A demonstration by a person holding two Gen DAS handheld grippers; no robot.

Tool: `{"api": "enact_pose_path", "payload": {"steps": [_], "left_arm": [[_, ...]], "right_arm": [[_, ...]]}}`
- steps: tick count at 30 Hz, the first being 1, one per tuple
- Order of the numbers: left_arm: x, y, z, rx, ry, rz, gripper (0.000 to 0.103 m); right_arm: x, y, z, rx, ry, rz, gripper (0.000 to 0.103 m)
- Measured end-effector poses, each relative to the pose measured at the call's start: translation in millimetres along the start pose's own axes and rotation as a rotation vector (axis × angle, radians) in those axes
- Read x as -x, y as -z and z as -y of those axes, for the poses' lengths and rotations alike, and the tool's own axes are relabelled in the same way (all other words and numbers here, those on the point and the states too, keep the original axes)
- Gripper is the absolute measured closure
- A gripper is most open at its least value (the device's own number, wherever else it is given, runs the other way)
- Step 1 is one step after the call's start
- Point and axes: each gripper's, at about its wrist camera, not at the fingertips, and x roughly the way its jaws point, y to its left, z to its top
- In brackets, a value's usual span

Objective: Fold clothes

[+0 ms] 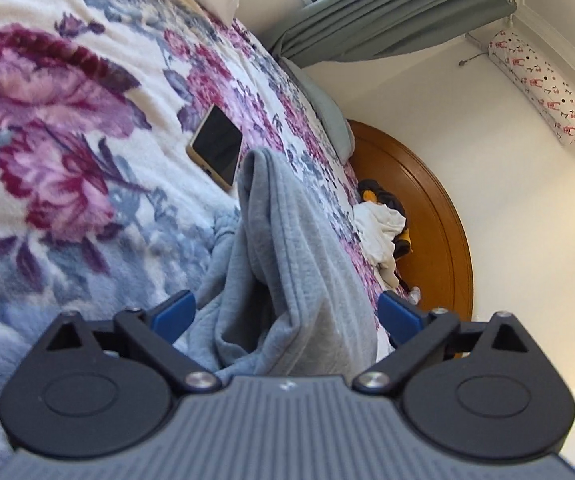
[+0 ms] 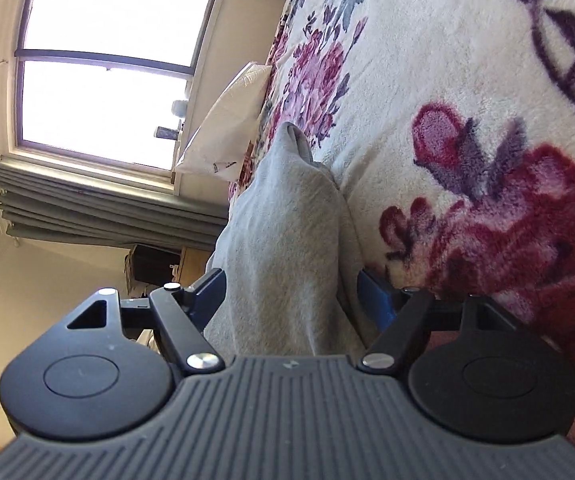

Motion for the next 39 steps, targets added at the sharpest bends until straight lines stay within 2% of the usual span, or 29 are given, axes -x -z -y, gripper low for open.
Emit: {"api": "enact_pose_path", "payload": {"steps": [2, 7, 11, 15, 21, 27, 30, 33, 39], "left_arm": [[-14, 1, -7, 0.029, 0.009, -0.022, 0.003], [-26, -2, -8, 0.053, -0.004, 0.002, 0.0], [-23, -3, -1, 0.036, -0.066, 0.012, 0.0], [-23, 2, 13, -0.031, -0.148, 0.0, 0.0], [-6, 6, 35, -0.195, -0.276, 0.038, 0.0], [6, 9, 40, -0.189, -0.33, 0.022, 0.0], [-6, 12, 57, -0.252, -0.36, 0.001, 0.0], [-26, 11, 54, -0.237, -0.345, -0.03, 0.0], [-50, 0, 20, -0.048, -0.248, -0.064, 0.0]], "right_arm": [[-8, -2, -2, -0.006, -0.003, -0.001, 0.028], [-21, -6, -6, -0.004, 0.007, -0.009, 0.028], [-35, -8, -14, 0.027, 0.036, -0.024, 0.027], [-45, -7, -20, 0.064, 0.06, -0.032, 0.026], [-46, -4, -22, 0.102, 0.084, -0.03, 0.027], [-43, -3, -18, 0.103, 0.075, -0.033, 0.027], [-40, -2, -16, 0.099, 0.066, -0.034, 0.027], [-40, -3, -14, 0.1, 0.057, -0.04, 0.027], [-39, -5, -13, 0.096, 0.053, -0.057, 0.031]]}}
